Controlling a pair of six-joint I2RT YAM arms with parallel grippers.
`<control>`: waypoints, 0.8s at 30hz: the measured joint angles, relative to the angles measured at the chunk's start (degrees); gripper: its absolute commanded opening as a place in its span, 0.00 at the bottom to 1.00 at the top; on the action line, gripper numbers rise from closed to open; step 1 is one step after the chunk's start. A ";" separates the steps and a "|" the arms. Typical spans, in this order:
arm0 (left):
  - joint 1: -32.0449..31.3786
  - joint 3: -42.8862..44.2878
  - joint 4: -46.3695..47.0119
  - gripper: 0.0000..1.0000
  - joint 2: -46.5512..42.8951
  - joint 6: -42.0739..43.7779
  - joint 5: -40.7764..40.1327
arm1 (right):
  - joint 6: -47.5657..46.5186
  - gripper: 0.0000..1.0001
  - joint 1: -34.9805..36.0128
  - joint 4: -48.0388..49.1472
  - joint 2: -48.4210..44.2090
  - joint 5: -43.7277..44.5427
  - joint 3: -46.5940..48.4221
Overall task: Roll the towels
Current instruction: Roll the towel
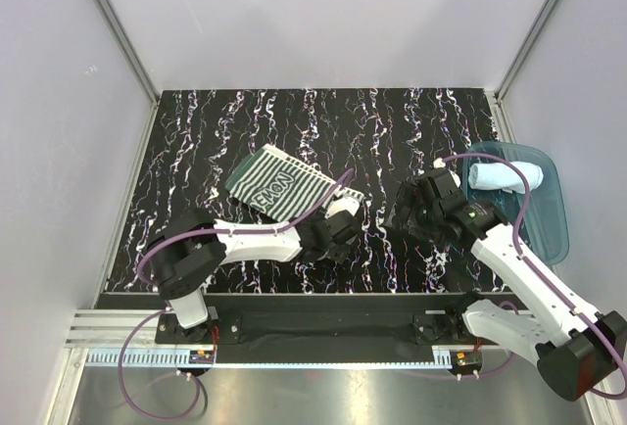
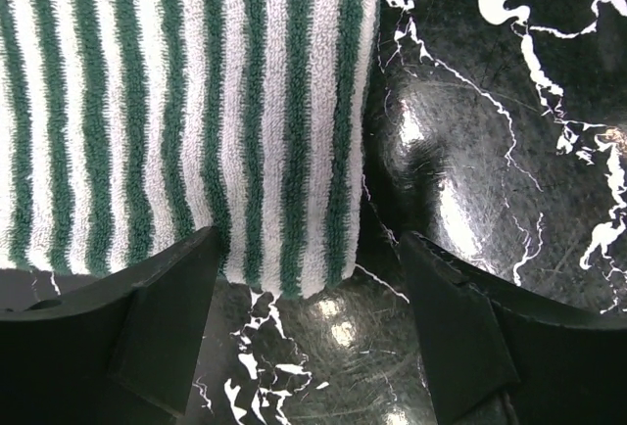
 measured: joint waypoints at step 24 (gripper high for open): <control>-5.97 6.80 -8.22 0.59 3.78 -2.36 -13.60 | 0.55 1.00 0.00 0.55 1.29 -0.04 -1.11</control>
